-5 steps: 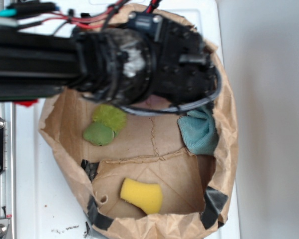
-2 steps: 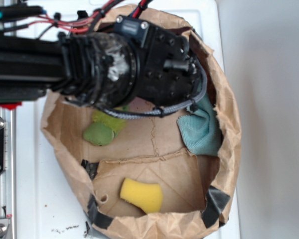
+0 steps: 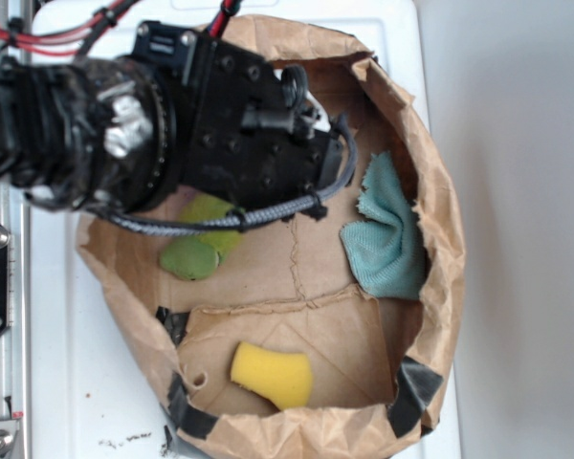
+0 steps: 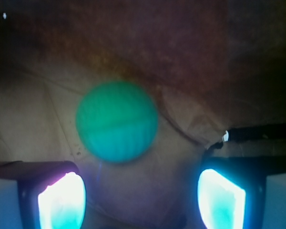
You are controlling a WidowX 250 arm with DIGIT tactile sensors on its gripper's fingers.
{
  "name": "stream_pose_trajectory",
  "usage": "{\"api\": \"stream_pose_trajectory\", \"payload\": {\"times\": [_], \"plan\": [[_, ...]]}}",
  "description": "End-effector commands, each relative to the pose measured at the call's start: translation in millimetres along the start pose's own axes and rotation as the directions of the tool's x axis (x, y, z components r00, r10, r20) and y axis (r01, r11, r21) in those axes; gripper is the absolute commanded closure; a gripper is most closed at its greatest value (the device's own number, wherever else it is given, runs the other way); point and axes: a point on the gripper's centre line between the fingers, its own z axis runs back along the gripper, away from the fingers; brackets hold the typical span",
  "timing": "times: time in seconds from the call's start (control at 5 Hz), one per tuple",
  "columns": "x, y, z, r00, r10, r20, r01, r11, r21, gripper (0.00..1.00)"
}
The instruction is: Grab the green ball.
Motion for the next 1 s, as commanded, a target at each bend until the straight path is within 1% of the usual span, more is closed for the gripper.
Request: {"api": "stream_pose_trajectory", "payload": {"times": [0.0,0.2,0.4,0.6,0.8], "plan": [[25,2,16,0.998,0.037,0.041,-0.035,0.998,-0.046,0.0],[23,4,13,0.997,0.054,0.053,-0.051,0.998,-0.044,0.0],[25,-1,11,0.996,0.068,0.059,-0.065,0.997,-0.043,0.0],[28,-8,5,0.993,0.087,0.08,-0.085,0.996,-0.03,0.0],[32,-18,3,0.993,0.097,0.066,-0.095,0.995,-0.031,0.86]]}}
